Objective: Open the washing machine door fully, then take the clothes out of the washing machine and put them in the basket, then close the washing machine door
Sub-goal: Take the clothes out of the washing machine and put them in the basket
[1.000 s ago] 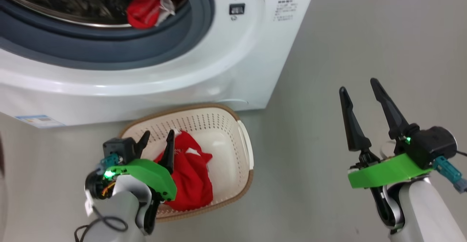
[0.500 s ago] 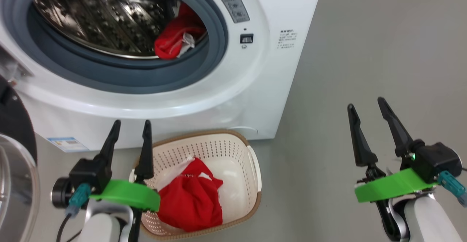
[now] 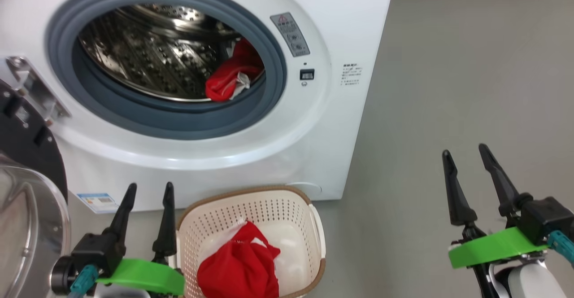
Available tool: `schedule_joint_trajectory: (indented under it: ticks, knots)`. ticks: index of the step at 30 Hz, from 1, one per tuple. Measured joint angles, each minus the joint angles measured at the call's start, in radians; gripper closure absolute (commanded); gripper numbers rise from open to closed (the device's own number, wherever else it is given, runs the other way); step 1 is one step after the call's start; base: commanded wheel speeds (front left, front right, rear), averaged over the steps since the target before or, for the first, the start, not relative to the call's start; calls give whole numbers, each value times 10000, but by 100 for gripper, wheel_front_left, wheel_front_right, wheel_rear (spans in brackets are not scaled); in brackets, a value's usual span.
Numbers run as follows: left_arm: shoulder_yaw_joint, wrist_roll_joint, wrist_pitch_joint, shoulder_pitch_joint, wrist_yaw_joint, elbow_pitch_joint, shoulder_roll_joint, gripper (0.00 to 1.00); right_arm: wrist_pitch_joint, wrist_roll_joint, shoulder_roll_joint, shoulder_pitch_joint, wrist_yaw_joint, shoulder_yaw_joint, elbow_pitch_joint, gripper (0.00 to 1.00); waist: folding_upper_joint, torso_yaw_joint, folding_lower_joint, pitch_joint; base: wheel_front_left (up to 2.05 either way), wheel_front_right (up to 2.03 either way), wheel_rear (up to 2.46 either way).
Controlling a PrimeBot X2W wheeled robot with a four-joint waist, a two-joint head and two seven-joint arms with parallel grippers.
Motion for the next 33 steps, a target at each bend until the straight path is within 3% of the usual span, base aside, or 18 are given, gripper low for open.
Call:
schedule_joint_trajectory:
  ticks: [15, 33]
  knots:
    - [234, 2, 0, 790, -230, -23, -8, 0, 0, -339, 27, 593, 0, -150, 205, 0, 0, -125, 0, -1114, 0, 0, 0]
    - [211, -2, 0, 981, -251, -125, 6, 0, 0, -408, 63, 811, 0, -334, 59, 0, 0, -319, 0, -1069, 0, 0, 0]
